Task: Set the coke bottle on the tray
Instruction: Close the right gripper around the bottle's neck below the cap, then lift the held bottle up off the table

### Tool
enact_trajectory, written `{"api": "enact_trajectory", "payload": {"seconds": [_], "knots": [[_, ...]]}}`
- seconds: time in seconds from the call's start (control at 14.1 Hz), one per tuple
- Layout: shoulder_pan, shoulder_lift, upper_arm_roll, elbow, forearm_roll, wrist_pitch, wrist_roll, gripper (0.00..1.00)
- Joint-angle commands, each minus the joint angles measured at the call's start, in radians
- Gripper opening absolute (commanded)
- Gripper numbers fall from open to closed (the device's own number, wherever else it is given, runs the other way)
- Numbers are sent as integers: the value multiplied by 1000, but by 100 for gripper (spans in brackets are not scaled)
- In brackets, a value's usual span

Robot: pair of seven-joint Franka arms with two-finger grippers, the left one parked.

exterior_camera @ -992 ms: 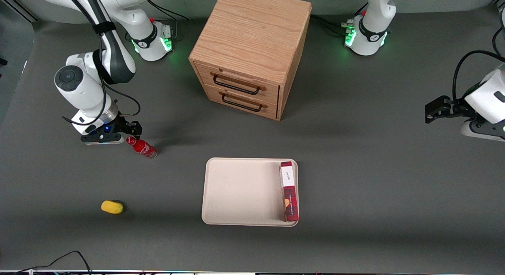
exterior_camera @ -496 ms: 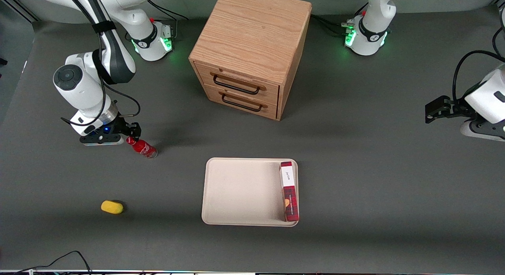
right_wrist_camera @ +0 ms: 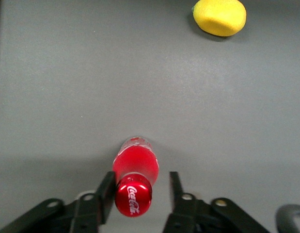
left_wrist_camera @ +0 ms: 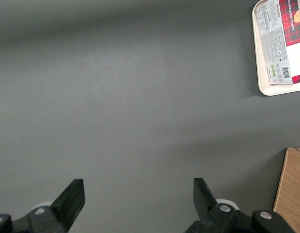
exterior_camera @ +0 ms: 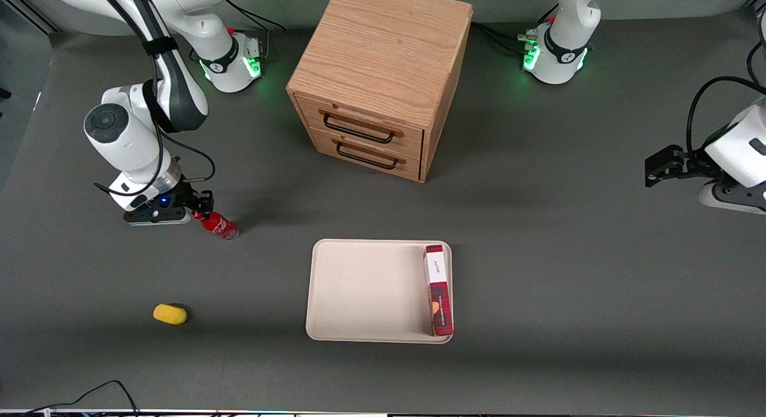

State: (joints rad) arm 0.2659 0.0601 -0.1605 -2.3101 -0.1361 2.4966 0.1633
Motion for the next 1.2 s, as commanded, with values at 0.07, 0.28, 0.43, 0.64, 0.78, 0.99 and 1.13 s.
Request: {"api": "enact_trajectory", "payload": {"seconds": [0.07, 0.28, 0.43, 0.64, 0.78, 0.99, 1.13], "knots": [[4, 12, 10, 17, -13, 5, 39, 0], [1, -8, 21, 59, -11, -46, 61, 0], [-1, -9, 21, 224, -7, -312, 53, 0], [-10, -9, 22, 476, 29, -656, 7, 0], [-17, -3, 18, 656, 61, -867, -54, 0], [-27, 13, 12, 878, 78, -1088, -99, 0], [-40, 23, 12, 942, 99, -1124, -114, 0]]}}
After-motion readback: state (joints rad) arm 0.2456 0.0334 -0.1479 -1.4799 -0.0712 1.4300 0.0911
